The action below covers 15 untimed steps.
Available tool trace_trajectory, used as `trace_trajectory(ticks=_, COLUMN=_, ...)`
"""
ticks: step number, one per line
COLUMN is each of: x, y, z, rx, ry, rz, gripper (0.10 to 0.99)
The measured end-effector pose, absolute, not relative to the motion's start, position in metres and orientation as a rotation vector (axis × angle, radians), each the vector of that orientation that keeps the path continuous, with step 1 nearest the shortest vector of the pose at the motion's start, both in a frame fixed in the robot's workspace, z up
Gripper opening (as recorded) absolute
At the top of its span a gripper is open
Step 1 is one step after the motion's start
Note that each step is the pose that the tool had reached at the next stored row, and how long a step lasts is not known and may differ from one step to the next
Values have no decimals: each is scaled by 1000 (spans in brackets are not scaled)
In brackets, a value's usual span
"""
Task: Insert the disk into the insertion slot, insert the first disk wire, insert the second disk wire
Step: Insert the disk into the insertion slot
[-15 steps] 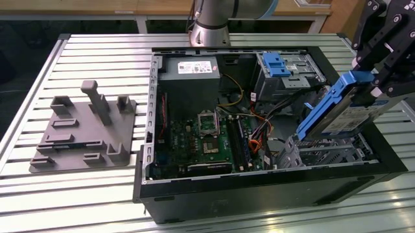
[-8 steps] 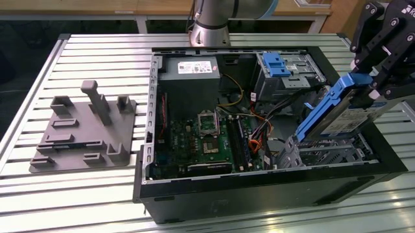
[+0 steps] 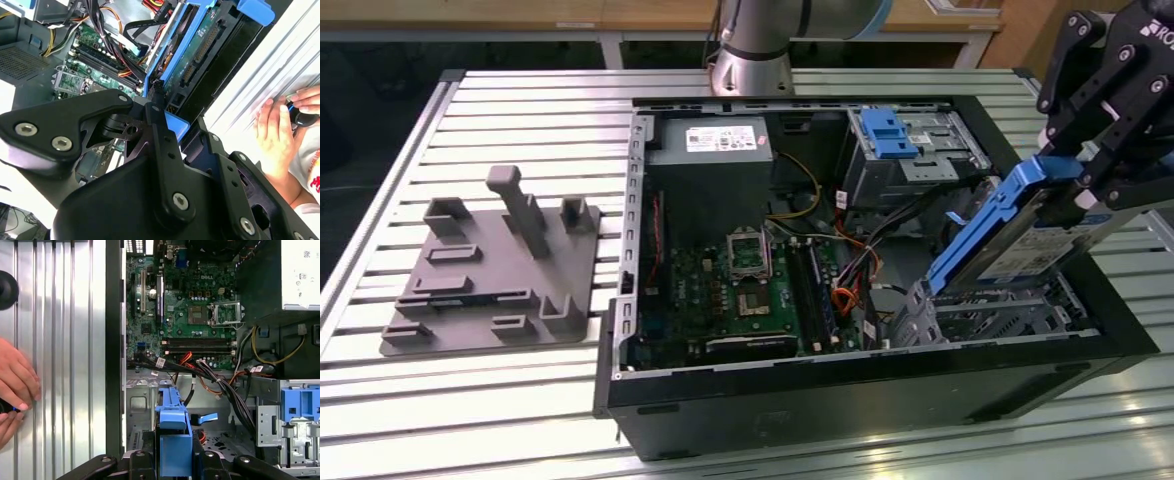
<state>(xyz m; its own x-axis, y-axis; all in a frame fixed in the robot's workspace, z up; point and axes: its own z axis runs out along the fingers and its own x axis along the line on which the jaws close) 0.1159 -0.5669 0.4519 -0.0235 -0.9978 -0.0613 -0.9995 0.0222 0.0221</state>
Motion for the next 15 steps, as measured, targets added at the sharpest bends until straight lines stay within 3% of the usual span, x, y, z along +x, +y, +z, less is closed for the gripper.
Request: trace_trajectory(ticks=15, x=116, y=-568, z=445, rx=-2175, ry=2225, rz=91, gripper=361)
